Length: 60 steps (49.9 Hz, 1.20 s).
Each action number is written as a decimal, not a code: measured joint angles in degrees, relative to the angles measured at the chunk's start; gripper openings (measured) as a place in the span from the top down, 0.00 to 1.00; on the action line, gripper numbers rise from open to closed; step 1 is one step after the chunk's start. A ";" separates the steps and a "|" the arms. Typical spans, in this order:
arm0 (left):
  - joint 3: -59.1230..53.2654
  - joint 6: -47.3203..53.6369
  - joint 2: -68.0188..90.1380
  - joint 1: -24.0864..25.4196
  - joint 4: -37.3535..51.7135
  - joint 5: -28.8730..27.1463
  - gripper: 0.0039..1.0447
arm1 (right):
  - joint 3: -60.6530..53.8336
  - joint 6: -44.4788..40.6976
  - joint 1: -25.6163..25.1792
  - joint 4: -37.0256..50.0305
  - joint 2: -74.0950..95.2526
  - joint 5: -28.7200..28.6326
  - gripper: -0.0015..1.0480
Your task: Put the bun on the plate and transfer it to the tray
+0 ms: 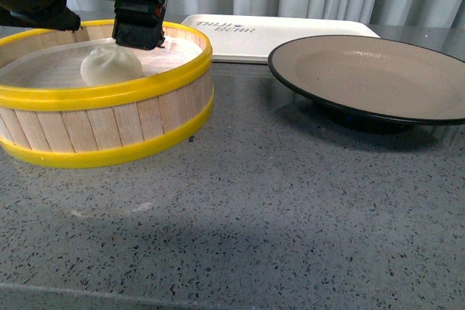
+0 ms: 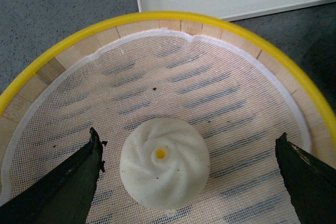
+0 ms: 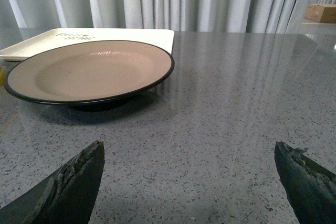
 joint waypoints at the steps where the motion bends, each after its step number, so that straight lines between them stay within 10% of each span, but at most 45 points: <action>1: 0.00 0.02 0.13 0.00 0.00 -0.04 0.06 | 0.00 0.00 0.00 0.00 0.00 0.00 0.08; 32: 0.00 2.73 2.27 0.11 -0.09 -2.60 0.06 | 0.00 0.00 0.00 0.00 0.00 -0.02 0.08; 52: 0.17 2.99 2.67 -0.15 -0.76 -2.47 0.83 | 0.00 0.00 0.00 0.00 0.00 -0.02 0.08; 60: 1.46 2.95 2.56 -0.33 -1.75 -2.01 0.97 | 0.00 0.00 0.00 0.00 0.00 0.00 0.08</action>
